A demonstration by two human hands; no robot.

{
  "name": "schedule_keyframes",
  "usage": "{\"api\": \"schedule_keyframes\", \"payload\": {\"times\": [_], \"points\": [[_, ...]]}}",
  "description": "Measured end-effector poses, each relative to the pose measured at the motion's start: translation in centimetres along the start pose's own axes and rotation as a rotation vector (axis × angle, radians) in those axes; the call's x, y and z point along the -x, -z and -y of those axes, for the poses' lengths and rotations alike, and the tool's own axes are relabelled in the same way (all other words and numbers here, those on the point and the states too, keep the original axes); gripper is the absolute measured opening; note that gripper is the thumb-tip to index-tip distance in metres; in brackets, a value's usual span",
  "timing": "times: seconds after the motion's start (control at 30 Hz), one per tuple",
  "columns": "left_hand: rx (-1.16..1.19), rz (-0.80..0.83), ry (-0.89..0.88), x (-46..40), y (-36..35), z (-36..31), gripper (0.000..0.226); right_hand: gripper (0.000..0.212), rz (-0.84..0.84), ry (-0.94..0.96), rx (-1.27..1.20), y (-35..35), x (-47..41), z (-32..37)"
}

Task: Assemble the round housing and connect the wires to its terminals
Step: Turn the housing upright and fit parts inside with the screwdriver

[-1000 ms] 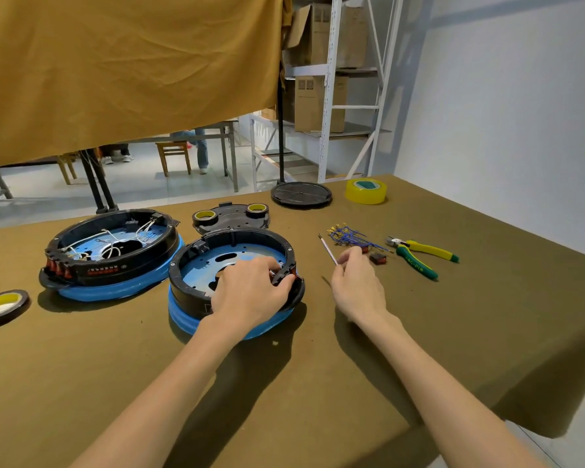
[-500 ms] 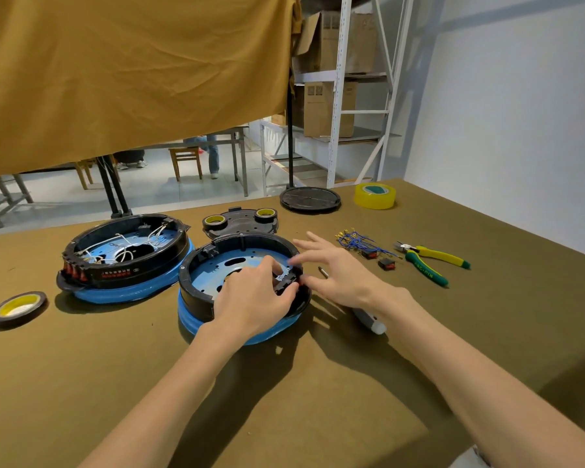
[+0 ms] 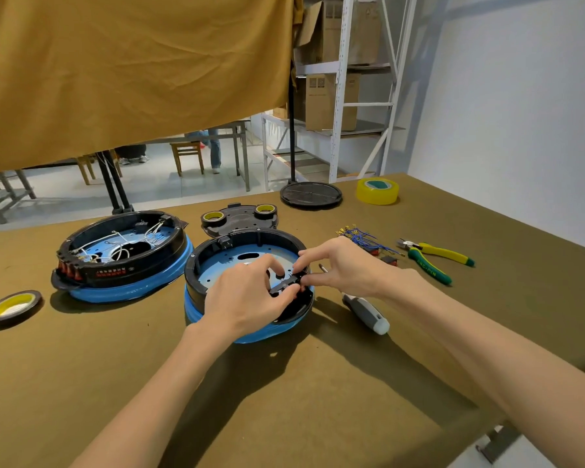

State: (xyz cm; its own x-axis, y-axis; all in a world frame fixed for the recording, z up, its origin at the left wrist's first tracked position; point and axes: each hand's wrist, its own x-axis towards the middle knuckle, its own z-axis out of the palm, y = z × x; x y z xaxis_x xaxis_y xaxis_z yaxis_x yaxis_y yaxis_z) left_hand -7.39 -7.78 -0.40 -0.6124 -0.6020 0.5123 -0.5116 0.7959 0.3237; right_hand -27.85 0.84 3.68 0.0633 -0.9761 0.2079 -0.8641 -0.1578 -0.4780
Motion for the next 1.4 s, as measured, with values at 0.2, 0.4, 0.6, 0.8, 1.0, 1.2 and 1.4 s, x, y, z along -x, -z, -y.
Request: {"api": "schedule_keyframes", "payload": {"times": [0.2,0.4,0.6,0.8,1.0,1.2,1.4], "points": [[-0.082,0.003,0.004,0.3,-0.5,-0.4,0.042,0.029,-0.058,-0.018,-0.096,-0.5,0.9,-0.3],[-0.142,0.031,0.024,-0.4,-0.8,-1.6,0.042,0.031,-0.347,-0.122,-0.194,-0.9,1.8,-2.0],[-0.141,-0.010,0.044,-0.9,-1.5,-2.5,0.043,0.029,-0.481,-0.744,0.344,0.5,3.1,-8.0],[-0.188,-0.032,0.015,-0.9,-1.9,-2.6,0.041,0.045,-0.335,-0.949,0.507,-0.8,2.9,-10.8],[-0.183,-0.012,0.007,-1.0,-1.7,-2.4,0.040,0.032,-0.552,-0.787,0.254,-0.7,2.9,-10.1],[-0.090,0.106,0.010,-1.2,-1.5,-1.9,0.036,0.028,-0.806,-0.282,-0.301,-1.2,2.4,-3.3],[0.389,0.038,0.137,-2.4,-0.1,-1.5,0.018,0.027,-0.727,-0.111,-0.429,-4.7,1.9,1.0]]}}
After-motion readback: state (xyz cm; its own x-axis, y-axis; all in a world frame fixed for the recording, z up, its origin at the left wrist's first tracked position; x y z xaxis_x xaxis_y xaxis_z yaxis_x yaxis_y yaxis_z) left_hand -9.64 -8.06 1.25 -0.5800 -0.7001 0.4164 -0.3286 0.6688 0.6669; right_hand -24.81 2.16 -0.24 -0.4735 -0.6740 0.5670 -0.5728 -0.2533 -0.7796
